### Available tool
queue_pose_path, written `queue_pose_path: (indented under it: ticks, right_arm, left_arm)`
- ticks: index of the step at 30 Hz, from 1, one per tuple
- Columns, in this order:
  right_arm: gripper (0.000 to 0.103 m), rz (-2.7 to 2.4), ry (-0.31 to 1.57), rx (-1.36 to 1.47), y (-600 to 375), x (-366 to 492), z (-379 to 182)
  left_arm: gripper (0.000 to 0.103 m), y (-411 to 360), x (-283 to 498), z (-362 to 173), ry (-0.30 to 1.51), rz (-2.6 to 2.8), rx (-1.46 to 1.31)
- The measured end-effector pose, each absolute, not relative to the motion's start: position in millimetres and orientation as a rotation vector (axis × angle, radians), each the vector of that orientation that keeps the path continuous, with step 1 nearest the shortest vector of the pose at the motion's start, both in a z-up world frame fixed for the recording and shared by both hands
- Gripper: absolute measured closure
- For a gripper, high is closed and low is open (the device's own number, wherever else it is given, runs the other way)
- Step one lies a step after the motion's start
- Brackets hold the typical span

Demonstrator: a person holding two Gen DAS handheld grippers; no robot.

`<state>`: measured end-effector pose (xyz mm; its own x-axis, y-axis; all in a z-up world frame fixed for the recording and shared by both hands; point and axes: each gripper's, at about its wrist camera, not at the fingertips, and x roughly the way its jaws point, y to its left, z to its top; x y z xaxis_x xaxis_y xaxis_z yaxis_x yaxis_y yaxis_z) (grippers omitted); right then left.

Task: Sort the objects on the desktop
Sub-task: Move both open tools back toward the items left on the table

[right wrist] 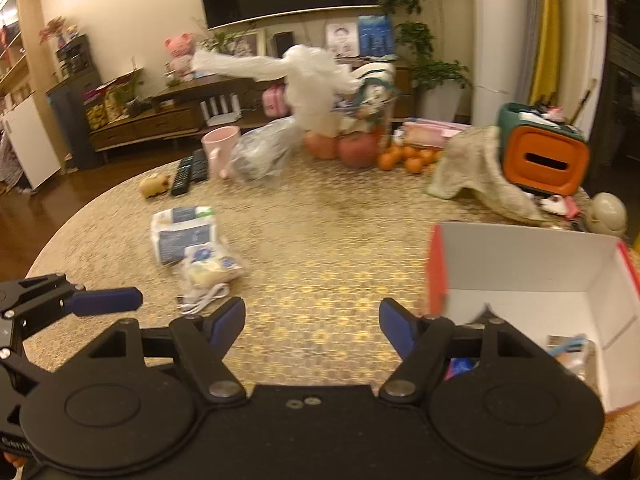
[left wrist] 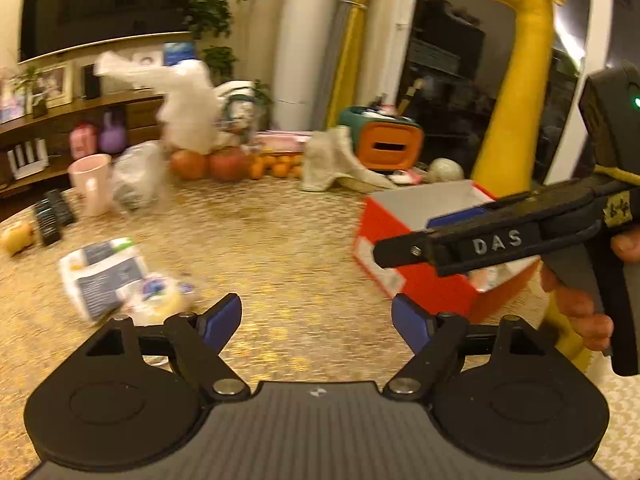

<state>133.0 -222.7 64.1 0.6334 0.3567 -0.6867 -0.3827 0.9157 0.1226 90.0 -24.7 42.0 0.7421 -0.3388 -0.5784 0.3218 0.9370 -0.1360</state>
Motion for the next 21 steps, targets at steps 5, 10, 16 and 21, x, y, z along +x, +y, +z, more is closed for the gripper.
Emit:
queue_pose_path:
  ticks: [5,10,16,21]
  right_arm:
    - [0.029,0.448,0.788,-0.057,-195.4,139.3,56.5]
    - [0.029,0.476,0.784,-0.073,-170.9,147.0,50.1]
    - [0.028,0.516,0.793,-0.093,-142.6,159.2,37.9]
    - [0.028,0.570,0.810,-0.105,-122.9,171.2,22.8]
  left_arm:
    - [0.021,7.2,93.2,35.7,0.636,-0.317,-0.062]
    - [0.021,34.3,96.4,31.1,0.615,-0.260,-0.065]
    - [0.018,71.1,110.9,13.9,0.654,-0.182,-0.086]
    - [0.012,101.7,125.3,-1.5,0.673,-0.095,-0.103]
